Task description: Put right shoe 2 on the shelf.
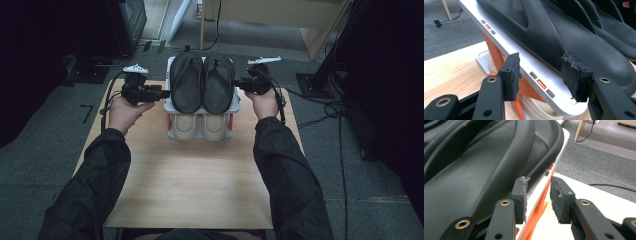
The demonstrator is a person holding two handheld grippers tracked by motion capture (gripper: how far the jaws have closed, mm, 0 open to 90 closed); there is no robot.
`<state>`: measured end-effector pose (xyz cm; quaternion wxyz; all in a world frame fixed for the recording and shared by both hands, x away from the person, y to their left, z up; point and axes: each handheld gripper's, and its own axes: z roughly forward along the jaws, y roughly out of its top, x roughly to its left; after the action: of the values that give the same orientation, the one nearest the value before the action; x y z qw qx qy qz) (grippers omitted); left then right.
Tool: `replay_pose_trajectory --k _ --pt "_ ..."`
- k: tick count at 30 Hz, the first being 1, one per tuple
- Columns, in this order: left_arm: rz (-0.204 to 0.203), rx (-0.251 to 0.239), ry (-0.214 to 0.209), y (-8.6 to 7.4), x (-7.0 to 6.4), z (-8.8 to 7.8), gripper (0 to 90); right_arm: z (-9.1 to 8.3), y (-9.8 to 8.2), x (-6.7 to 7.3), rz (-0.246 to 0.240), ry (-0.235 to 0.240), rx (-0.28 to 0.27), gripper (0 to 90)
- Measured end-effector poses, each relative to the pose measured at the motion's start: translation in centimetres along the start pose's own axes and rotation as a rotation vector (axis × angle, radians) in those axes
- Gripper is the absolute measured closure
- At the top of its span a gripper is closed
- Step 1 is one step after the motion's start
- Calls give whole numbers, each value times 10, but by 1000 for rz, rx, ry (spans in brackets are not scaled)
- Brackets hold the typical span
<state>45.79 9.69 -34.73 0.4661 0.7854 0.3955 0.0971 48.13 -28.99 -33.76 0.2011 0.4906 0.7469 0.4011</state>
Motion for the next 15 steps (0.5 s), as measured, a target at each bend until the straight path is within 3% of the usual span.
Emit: replay_pose_trajectory --k 7,15 --pt "-1 -10 21 -15 7 -17 462 -14 -22 -13 5 3 -16 624" --pt "-33 -4 46 -36 17 -28 448 -27 -48 -26 28 28 -36 578"
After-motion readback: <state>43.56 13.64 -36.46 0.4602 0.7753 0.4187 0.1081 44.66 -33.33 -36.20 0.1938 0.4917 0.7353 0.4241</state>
